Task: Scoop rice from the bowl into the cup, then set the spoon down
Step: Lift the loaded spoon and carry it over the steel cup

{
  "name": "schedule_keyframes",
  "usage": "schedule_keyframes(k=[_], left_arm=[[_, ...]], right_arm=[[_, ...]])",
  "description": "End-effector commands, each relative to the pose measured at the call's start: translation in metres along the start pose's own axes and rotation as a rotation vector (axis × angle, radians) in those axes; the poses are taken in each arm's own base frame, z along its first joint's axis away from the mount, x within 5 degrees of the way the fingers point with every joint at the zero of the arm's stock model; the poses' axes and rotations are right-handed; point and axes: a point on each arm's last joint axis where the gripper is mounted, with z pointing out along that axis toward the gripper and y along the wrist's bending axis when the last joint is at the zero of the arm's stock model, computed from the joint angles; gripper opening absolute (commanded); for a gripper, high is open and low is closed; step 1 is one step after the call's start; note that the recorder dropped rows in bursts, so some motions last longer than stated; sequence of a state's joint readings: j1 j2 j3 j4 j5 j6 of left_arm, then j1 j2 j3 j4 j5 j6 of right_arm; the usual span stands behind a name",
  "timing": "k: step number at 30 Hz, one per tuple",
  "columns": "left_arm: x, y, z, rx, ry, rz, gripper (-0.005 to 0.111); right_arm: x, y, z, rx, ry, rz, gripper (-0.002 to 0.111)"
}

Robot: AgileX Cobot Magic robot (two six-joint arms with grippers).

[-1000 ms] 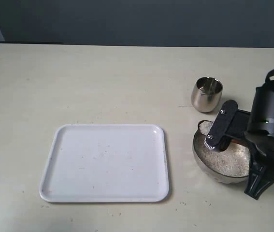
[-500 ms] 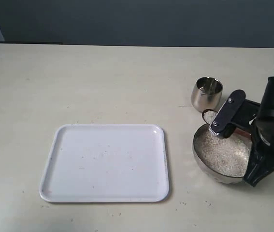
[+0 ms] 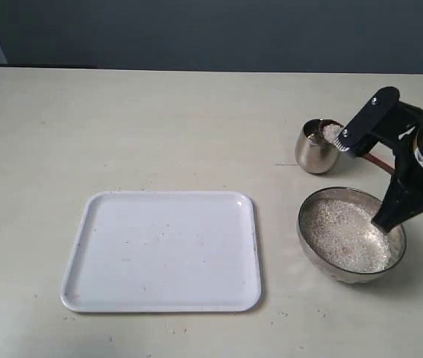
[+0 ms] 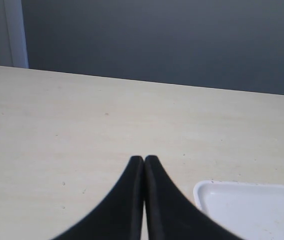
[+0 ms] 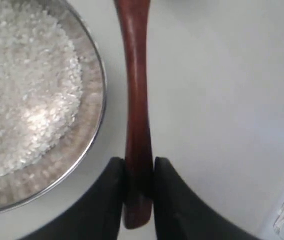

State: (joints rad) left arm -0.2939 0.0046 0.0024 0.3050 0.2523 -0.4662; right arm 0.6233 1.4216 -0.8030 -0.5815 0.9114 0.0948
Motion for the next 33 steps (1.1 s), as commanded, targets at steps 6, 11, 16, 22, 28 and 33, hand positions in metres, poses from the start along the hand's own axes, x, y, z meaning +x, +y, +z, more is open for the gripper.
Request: schedule_keyframes(k=[6,11,16,22,28,33], left_arm=[[-0.002,-0.001,-0.001,0.013,-0.018,0.001,0.001],[-0.002,-0.001,-0.001,0.013,-0.018,0.001,0.001],[-0.002,-0.001,-0.001,0.013,-0.018,0.001,0.001],[-0.002,-0.001,-0.001,0.013,-0.018,0.001,0.001],[-0.002,-0.001,-0.001,0.013,-0.018,0.001,0.001],[-0.002,-0.001,-0.001,0.013,-0.018,0.001,0.001]], right_arm=[[-0.017,-0.029,0.012,-0.045,0.014,0.029,-0.001],[-0.038,-0.032,0.026,-0.037,0.018,-0.004,-0.001],[-0.056,-0.036,0.045,0.002,0.056,-0.063,-0.001],[-0.054,-0.051,0.062,0.005,0.096,-0.025,-0.001],[-0.054,-0.06,0.067,0.033,0.058,-0.029,-0.001],[-0.059,-0.06,0.074,0.057,0.032,-0.066,-0.001]])
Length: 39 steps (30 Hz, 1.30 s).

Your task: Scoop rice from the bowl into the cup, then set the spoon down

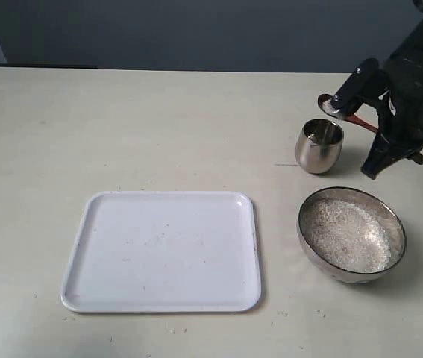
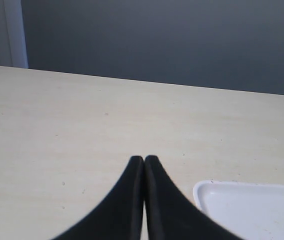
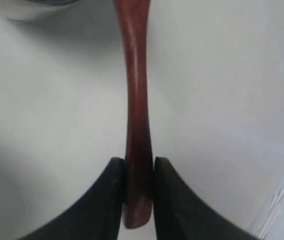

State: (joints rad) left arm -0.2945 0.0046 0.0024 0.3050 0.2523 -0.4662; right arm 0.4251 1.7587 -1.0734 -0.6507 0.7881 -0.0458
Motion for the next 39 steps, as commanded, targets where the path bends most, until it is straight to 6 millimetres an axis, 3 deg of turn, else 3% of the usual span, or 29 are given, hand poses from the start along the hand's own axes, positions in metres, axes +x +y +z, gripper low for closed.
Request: schedule_keyframes(k=[1,6,16,25,39], left_arm=[[-0.002,-0.001,-0.001,0.013,-0.018,0.001,0.001],[-0.002,-0.001,-0.001,0.013,-0.018,0.001,0.001],[-0.002,-0.001,-0.001,0.013,-0.018,0.001,0.001],[-0.002,-0.001,-0.001,0.013,-0.018,0.001,0.001],[-0.002,-0.001,-0.001,0.013,-0.018,0.001,0.001]], right_arm=[[-0.002,0.0,0.013,0.019,0.029,-0.042,-0.001],[-0.005,0.003,0.025,0.026,0.043,-0.042,-0.001],[-0.005,0.001,0.025,0.059,0.049,-0.05,-0.001],[-0.016,0.015,0.013,0.124,0.052,-0.115,-0.001],[-0.014,0.015,0.01,0.158,0.099,-0.116,-0.001]])
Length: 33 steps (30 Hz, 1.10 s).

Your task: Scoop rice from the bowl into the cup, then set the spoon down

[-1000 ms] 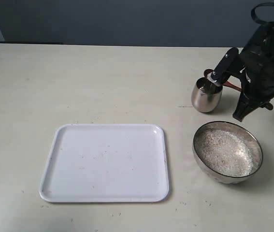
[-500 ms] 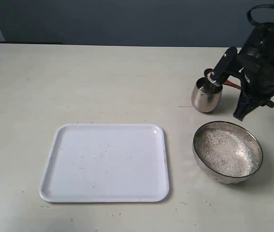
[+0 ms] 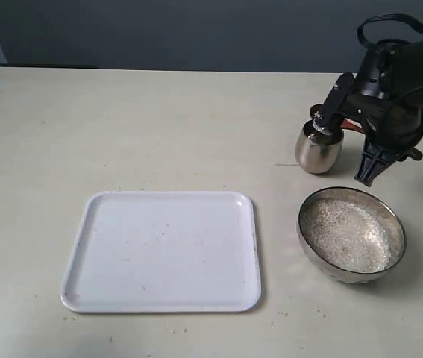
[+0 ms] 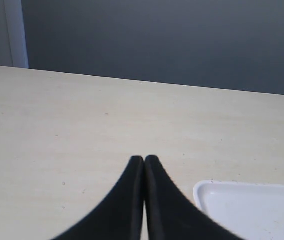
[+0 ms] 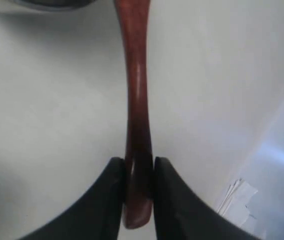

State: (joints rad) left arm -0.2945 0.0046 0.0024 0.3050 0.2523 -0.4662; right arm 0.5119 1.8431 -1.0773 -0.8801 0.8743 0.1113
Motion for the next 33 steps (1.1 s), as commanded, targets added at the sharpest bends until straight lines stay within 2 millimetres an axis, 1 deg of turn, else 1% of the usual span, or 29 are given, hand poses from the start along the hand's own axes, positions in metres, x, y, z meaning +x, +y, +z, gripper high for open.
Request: schedule_keyframes(k=[1,8,12,19,33], left_arm=[[-0.002,-0.001,-0.001,0.013,-0.018,0.001,0.001],[-0.002,-0.001,-0.001,0.013,-0.018,0.001,0.001],[-0.002,-0.001,-0.001,0.013,-0.018,0.001,0.001],[-0.002,-0.001,-0.001,0.013,-0.018,0.001,0.001],[-0.002,-0.001,-0.001,0.013,-0.018,0.001,0.001]], right_arm=[[0.0,-0.002,-0.001,0.019,0.009,-0.004,-0.001],[0.002,-0.004,-0.001,0.039,0.025,0.004,-0.001],[-0.001,-0.003,-0.004,0.054,0.016,-0.002,-0.001],[0.0,0.007,-0.005,0.108,0.018,-0.039,-0.001],[0.001,0.006,-0.005,0.128,0.035,-0.005,-0.001]])
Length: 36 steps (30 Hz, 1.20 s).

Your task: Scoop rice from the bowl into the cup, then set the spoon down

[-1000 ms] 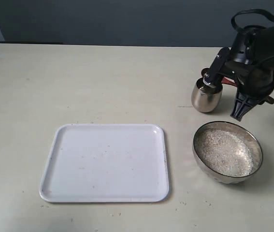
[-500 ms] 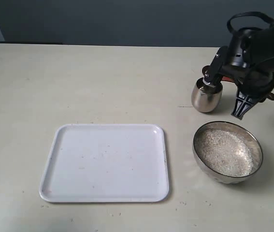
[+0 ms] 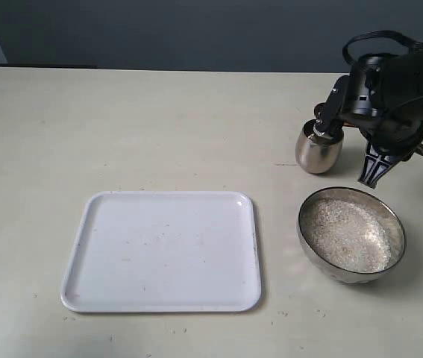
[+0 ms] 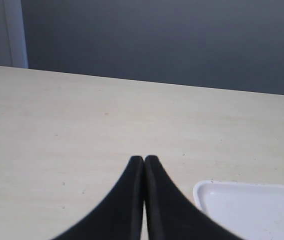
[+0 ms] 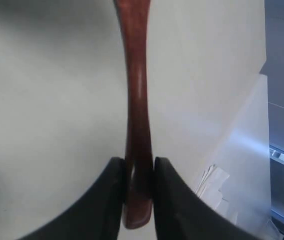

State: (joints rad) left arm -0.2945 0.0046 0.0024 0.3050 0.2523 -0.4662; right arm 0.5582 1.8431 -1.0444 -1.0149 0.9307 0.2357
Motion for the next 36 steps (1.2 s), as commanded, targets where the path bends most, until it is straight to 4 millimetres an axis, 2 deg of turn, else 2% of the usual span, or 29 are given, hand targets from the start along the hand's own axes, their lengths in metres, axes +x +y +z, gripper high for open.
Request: schedule_keyframes(k=[1,6,14,36], left_arm=[[-0.002,-0.001,-0.001,0.013,-0.018,0.001,0.001],[-0.002,-0.001,-0.001,0.013,-0.018,0.001,0.001],[-0.002,-0.001,-0.001,0.013,-0.018,0.001,0.001],[-0.002,-0.001,-0.001,0.013,-0.018,0.001,0.001]], right_arm=[[0.002,-0.002,0.0,0.029,0.011,0.018,-0.001],[0.002,0.0,0.0,0.032,0.014,0.014,-0.001],[0.006,0.013,0.001,0.071,0.012,-0.022,-0.001],[0.003,0.017,-0.007,0.144,0.01,-0.025,-0.001]])
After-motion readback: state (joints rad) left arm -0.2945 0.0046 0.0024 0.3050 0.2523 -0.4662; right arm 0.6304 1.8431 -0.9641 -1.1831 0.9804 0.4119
